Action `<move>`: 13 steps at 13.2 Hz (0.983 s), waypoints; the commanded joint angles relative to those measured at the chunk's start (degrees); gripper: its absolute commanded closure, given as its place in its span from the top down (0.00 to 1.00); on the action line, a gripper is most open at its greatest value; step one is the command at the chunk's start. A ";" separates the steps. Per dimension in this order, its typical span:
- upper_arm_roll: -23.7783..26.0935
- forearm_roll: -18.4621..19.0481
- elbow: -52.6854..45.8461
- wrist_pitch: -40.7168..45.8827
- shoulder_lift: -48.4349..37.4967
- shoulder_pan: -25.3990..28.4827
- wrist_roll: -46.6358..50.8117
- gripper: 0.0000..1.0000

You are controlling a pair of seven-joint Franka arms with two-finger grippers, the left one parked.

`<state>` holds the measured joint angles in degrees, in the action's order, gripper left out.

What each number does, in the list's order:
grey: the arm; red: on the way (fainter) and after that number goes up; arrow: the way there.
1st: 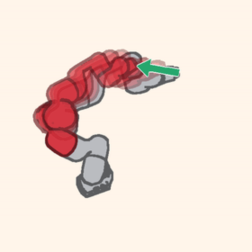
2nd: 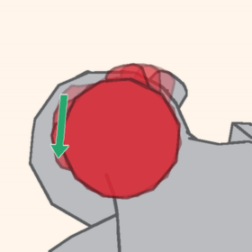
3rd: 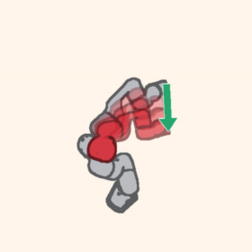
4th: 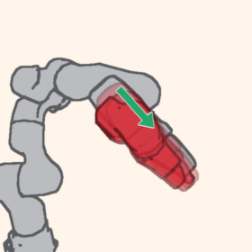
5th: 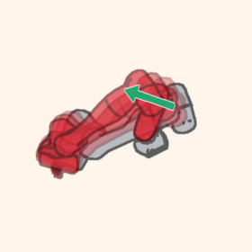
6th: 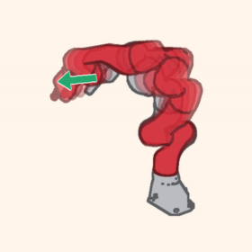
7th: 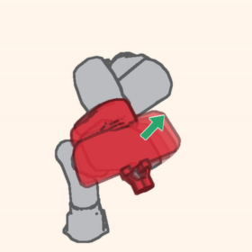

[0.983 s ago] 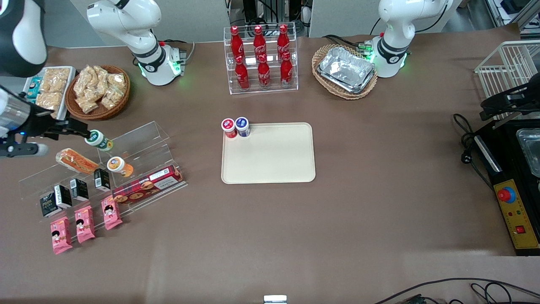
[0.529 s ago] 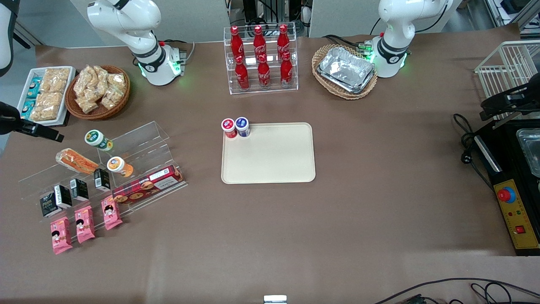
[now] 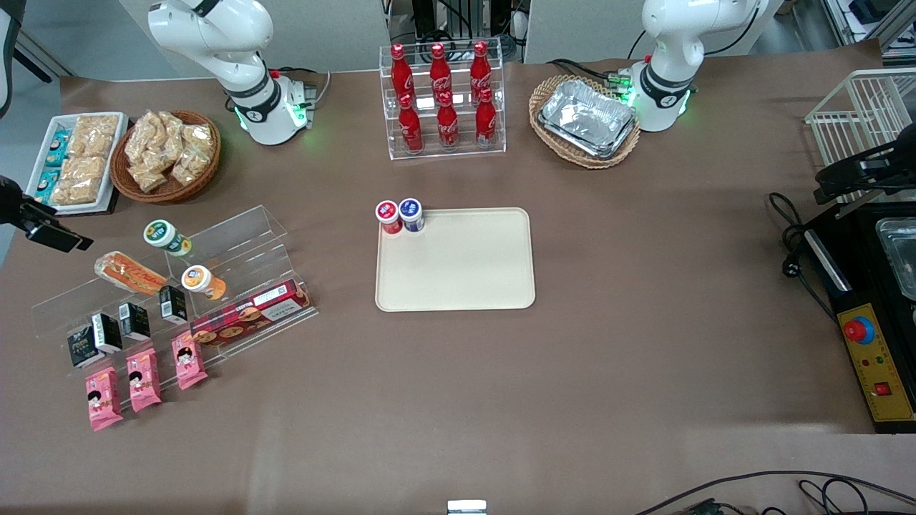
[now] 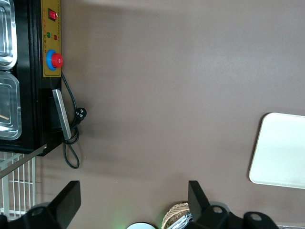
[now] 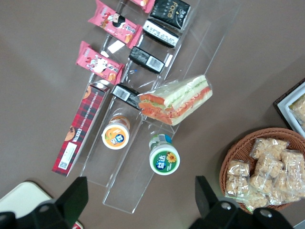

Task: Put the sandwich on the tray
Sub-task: 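Lower the open right gripper around the plastic-wrapped sandwich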

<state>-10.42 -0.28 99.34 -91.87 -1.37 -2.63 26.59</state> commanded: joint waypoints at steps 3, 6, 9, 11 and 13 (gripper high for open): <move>-1.71 4.04 -3.89 -0.06 3.56 -2.21 1.62 1.00; -1.80 3.81 -4.07 -0.15 3.92 -3.08 9.58 1.00; -1.71 1.95 -4.07 -0.24 4.36 -2.65 25.75 1.00; -1.80 -0.58 -4.07 -1.90 4.97 -3.08 33.32 1.00; -2.49 -3.48 -3.98 -2.17 6.20 -4.48 36.07 1.00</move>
<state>-12.25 0.17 96.90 -93.57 2.55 -5.27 57.93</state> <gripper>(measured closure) 0.000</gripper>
